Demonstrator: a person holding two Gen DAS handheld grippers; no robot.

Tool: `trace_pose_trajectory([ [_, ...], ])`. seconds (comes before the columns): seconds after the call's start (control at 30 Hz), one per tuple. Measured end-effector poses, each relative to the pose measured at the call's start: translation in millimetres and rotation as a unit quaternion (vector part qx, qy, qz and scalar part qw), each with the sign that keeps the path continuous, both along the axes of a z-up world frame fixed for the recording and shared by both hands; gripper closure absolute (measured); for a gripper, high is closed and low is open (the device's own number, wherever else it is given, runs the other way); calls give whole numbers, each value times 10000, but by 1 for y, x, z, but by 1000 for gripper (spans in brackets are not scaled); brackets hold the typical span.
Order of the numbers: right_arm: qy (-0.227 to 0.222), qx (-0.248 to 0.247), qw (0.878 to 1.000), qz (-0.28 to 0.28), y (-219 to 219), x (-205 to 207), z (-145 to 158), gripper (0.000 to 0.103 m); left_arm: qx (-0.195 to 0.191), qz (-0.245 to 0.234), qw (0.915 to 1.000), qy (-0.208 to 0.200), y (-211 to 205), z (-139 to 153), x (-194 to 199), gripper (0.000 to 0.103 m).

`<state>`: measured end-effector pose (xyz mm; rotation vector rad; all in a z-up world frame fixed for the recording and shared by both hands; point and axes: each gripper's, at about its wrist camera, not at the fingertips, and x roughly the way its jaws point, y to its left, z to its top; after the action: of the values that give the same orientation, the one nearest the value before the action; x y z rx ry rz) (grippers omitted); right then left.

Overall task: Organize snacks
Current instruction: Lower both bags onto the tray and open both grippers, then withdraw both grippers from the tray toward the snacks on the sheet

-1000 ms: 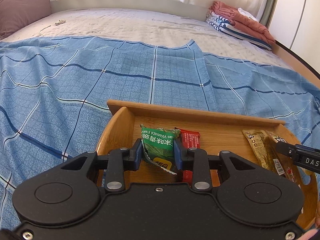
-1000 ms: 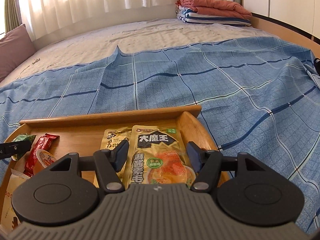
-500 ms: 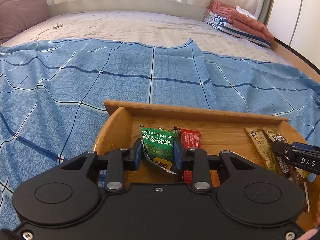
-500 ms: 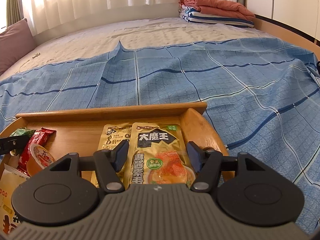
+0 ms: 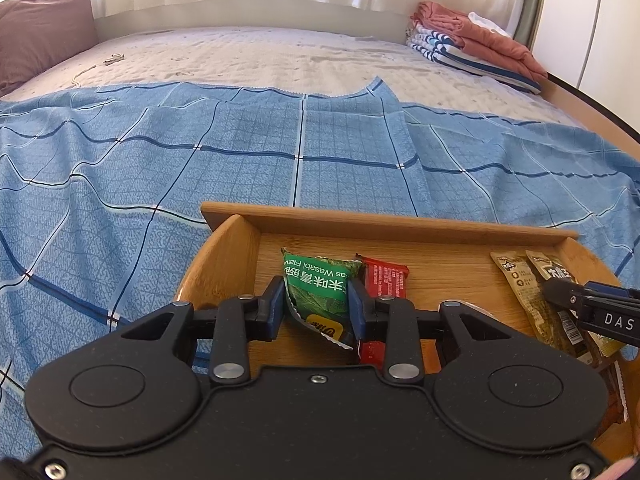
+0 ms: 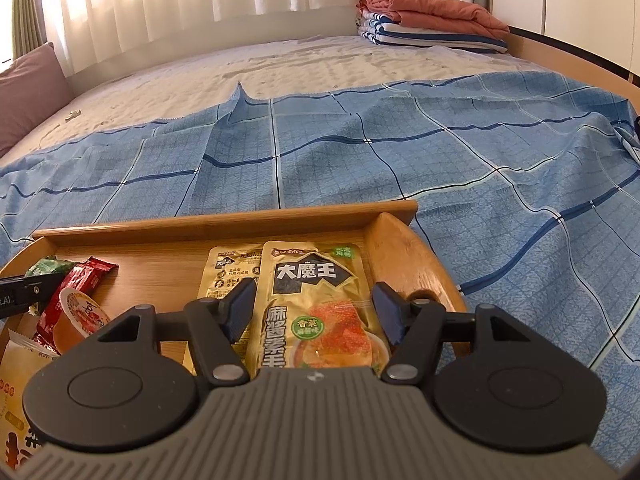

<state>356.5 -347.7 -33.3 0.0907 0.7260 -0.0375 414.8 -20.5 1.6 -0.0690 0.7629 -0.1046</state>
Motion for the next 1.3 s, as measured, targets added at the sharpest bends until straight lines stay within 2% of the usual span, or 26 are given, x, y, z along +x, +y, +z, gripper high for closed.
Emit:
trace_pose_trajectory([
  [0.1,-34,115,9999,50,-3,-2,1,26,-28,-58,10000,35,-1,2,-2,63],
  [0.13,-79,129,9999,68,-3,-4,2,22,-48,-80,9999,43,-2,4,-3,53],
  [0.17,-145,131,9998,92,-3,-8,4,19,-46,-47,10000,32,-3,6,-5,36],
  [0.23,-277,72,9994,191,-1,-16,9,14,-83,-45,9999,-81,-3,12,-11,20],
  [0.33,-382,-55,9988,310,2,-27,18,13,-66,-131,9997,-180,-3,21,-21,17],
  [0.5,-576,60,9976,389,2,-50,35,10,122,-234,9989,-382,-2,37,-47,12],
  [0.8,-831,86,9946,610,7,-109,52,1,171,-438,9964,-700,7,58,-115,7],
  [0.93,-933,180,9938,585,5,-144,47,0,198,-527,9937,-966,9,57,-155,4],
  [1.07,-924,116,9940,567,2,-175,36,0,213,-677,9929,-952,7,49,-186,4],
  [1.3,-899,-22,9951,404,-2,-215,19,0,151,-676,9939,-862,8,35,-225,3],
])
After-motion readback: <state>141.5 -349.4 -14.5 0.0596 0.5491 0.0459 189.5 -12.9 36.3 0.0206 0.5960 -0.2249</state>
